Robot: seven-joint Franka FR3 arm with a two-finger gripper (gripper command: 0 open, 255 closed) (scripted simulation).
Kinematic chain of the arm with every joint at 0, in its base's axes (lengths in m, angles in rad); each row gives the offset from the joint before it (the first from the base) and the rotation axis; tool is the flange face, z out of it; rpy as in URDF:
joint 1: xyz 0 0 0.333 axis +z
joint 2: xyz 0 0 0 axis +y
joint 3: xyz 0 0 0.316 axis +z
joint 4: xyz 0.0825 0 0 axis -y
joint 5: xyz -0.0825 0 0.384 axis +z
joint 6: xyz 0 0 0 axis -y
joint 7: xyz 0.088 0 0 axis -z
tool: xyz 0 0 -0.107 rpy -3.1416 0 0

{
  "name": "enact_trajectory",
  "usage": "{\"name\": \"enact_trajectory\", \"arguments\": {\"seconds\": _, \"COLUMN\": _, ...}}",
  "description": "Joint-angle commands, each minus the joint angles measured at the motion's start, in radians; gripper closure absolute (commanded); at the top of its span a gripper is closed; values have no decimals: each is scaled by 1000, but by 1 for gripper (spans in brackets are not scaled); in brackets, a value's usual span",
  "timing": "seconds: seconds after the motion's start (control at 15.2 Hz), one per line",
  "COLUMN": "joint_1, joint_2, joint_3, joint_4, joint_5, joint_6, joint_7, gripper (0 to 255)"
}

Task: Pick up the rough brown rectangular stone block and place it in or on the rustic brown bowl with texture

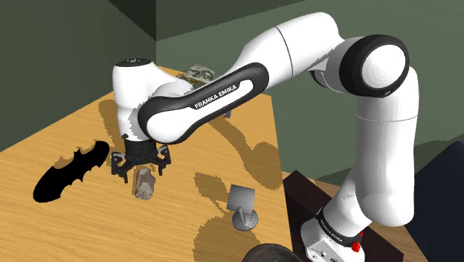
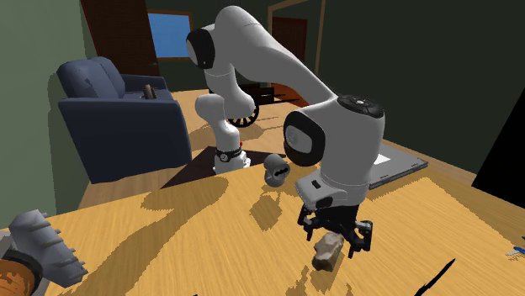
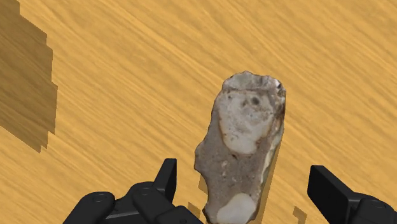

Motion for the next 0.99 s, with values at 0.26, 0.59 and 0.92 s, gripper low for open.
{"name": "enact_trajectory", "arguments": {"seconds": 0.26, "joint_1": 0, "joint_2": 0, "joint_3": 0, "joint_4": -3, "joint_5": 0, "joint_6": 2, "joint_7": 0, "gripper": 255}}
{"name": "enact_trajectory", "arguments": {"seconds": 0.59, "joint_1": 0, "joint_2": 0, "joint_3": 0, "joint_4": 0, "joint_5": 0, "joint_6": 0, "joint_7": 0, "gripper": 255}}
{"name": "enact_trajectory", "arguments": {"seconds": 0.92, "joint_1": -8, "joint_2": -35, "joint_3": 13, "joint_4": 19, "joint_5": 21, "joint_6": -51, "joint_7": -11, "gripper": 255}}
